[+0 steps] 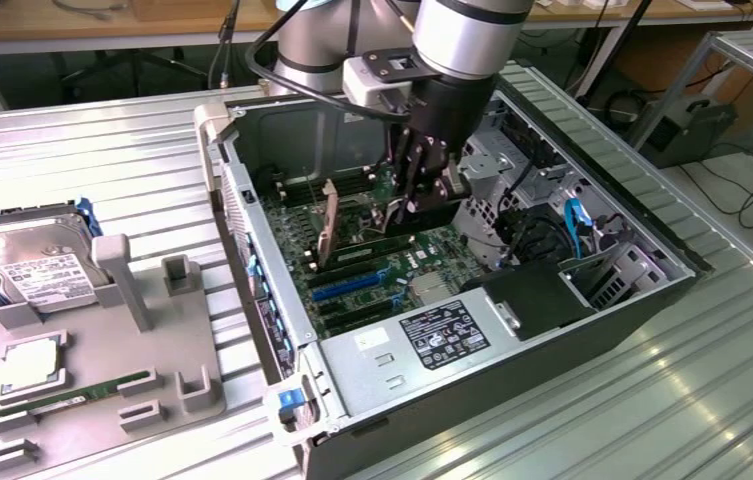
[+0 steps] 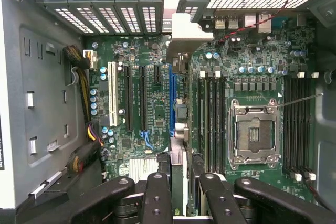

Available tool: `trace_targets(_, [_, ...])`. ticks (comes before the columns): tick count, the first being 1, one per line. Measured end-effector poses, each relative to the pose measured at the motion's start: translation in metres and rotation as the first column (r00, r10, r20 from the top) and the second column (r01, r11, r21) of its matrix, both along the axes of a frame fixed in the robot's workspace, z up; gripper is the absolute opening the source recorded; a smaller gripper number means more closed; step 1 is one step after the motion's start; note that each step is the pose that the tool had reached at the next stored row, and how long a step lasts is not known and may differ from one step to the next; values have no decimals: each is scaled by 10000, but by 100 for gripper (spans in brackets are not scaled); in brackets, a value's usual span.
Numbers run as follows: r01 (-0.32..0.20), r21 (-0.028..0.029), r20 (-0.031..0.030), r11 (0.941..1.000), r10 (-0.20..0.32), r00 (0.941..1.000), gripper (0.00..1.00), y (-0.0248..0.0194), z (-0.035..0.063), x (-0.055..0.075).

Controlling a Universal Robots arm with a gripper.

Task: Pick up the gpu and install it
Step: 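Insert the gpu into the slot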

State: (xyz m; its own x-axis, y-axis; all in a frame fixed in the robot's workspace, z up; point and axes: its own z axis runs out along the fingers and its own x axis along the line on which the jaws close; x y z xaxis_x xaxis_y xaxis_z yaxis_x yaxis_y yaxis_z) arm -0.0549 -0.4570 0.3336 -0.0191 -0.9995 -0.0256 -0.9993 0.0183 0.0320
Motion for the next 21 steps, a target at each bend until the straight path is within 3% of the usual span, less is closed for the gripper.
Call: trace_targets(21, [0, 1, 0, 10000, 0, 10000, 26, -7, -57, -3])
